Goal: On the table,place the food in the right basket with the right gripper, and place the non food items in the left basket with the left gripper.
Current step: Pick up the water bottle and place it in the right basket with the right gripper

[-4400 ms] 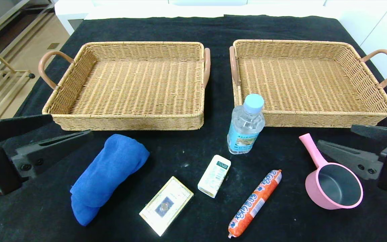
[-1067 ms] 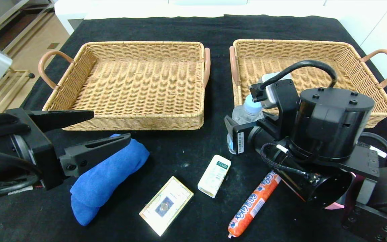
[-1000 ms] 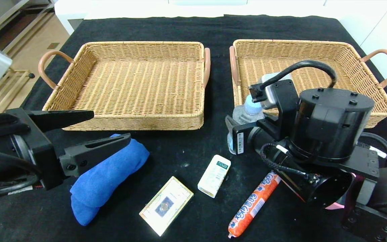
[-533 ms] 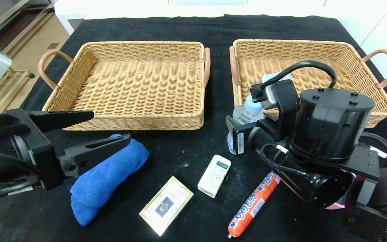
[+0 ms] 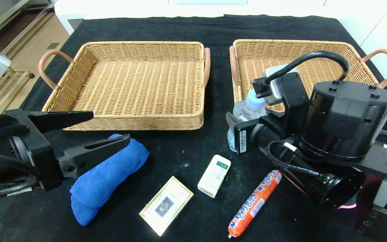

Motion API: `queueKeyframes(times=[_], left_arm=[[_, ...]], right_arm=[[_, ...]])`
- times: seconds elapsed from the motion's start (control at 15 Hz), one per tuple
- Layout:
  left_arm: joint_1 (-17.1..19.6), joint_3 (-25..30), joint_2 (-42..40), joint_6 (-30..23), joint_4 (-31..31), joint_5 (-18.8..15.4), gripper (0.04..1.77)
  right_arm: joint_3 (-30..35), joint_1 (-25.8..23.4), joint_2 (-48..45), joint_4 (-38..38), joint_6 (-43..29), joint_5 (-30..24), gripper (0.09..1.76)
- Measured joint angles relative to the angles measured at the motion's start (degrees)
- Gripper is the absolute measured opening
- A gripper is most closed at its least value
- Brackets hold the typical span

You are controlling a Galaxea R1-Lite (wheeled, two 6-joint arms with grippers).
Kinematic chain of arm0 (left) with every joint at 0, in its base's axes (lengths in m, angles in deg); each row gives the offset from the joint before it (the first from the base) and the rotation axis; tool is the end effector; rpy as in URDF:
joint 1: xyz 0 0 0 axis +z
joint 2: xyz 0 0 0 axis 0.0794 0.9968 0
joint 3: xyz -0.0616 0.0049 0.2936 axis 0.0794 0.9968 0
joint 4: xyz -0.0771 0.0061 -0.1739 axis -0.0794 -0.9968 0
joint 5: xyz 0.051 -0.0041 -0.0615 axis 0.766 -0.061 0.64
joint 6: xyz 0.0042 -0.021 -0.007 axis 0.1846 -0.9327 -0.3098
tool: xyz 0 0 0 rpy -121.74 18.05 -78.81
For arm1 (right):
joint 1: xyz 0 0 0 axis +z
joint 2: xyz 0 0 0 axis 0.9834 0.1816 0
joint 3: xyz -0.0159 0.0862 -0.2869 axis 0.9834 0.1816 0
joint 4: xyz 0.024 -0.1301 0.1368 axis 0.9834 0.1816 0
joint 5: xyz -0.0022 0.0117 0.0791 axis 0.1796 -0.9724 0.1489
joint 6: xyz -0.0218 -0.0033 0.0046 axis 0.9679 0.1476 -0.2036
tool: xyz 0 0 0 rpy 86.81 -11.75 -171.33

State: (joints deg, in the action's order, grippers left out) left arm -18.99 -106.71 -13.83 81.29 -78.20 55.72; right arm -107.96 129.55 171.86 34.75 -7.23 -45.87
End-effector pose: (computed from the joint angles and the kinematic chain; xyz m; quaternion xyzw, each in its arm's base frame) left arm 0.1451 -0.0678 0.2781 0.0680 0.0496 -0.2957 0.9516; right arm 0.2189 0.2422 0.2377 -0.0411 -0.0058 0.1543 0.9872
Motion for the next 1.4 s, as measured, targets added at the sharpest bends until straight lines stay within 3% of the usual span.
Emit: queueKeyframes(times=[0.47, 0.8, 1.4], left_arm=[[-0.02, 0.0, 0.06, 0.02, -0.02, -0.09, 1.72], [-0.02, 0.0, 0.06, 0.11, -0.02, -0.24, 1.72], [-0.1, 0.05, 0.06, 0.11, -0.05, -0.35, 1.72]], right_arm=[[-6.75, 2.21, -1.63, 5.38, 0.85, -0.2, 1.07], [-15.46, 2.32, -1.71, 11.87, 0.85, -0.17, 1.07], [-25.51, -9.84, -2.43, 17.47, 0.83, -4.35, 1.07]])
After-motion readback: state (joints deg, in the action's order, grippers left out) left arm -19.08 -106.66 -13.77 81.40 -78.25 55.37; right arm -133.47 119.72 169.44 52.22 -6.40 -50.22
